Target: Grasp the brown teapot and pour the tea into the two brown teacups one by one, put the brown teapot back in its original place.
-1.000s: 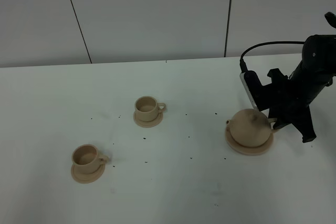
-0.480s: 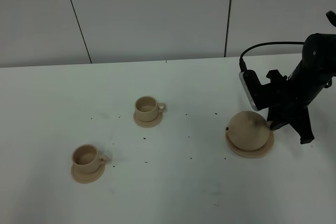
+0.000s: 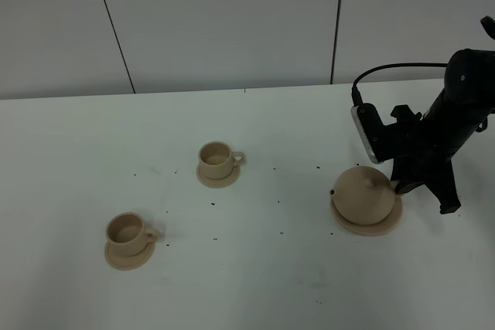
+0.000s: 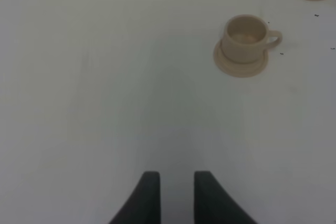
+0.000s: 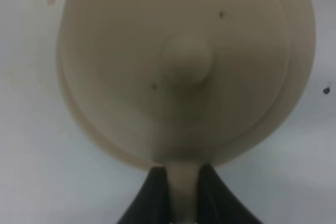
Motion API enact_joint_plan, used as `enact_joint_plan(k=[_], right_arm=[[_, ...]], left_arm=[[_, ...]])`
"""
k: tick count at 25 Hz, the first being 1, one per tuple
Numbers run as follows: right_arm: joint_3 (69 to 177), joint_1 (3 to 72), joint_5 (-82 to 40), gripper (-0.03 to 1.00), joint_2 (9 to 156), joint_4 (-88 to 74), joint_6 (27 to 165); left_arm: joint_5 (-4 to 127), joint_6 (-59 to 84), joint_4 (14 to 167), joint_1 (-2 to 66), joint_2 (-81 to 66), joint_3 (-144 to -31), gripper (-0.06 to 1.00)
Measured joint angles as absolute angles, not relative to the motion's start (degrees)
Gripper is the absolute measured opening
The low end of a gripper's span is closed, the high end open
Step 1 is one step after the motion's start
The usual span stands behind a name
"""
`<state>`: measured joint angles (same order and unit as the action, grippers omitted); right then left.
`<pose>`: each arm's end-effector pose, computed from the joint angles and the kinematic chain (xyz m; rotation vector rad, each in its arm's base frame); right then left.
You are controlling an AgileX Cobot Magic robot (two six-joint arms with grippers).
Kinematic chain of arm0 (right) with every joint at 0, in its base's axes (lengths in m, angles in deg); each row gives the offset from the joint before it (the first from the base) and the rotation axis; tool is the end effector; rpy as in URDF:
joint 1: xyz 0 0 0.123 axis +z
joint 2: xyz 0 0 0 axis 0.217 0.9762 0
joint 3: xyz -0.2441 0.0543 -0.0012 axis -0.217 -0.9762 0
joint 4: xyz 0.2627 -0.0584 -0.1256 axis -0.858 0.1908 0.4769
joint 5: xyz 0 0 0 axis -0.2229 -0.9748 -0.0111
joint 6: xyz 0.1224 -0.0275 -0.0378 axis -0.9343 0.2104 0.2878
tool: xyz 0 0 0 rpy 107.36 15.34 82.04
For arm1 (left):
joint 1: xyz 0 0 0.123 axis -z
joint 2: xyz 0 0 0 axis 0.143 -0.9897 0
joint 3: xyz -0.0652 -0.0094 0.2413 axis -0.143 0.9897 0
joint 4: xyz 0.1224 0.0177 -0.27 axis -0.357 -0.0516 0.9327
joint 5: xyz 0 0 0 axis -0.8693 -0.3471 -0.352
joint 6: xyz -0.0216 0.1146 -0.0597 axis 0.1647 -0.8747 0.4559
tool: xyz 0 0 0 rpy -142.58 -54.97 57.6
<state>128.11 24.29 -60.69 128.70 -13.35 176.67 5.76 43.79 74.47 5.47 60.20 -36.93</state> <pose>0.4374 0.1157 0.0650 -2.2924 1.6973 -0.0129 0.1214 0.0115 0.2733 -0.0024 2.1246 0.1160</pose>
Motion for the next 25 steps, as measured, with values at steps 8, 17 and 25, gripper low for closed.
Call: enact_joint_plan(k=[8, 17, 25], right_arm=[[128.11, 24.29, -60.80, 0.10, 128.70, -13.82, 176.25], [128.11, 24.29, -61.33, 0.10, 128.28, -13.98, 175.33], [128.11, 24.29, -61.64, 0.10, 128.10, -16.17, 175.18]], left_arm=[[5.76, 43.79, 74.47, 5.47, 60.20, -36.93, 0.23], [5.76, 43.79, 74.47, 5.47, 60.20, -36.93, 0.23], [5.76, 43.79, 74.47, 5.47, 60.20, -36.93, 0.23]])
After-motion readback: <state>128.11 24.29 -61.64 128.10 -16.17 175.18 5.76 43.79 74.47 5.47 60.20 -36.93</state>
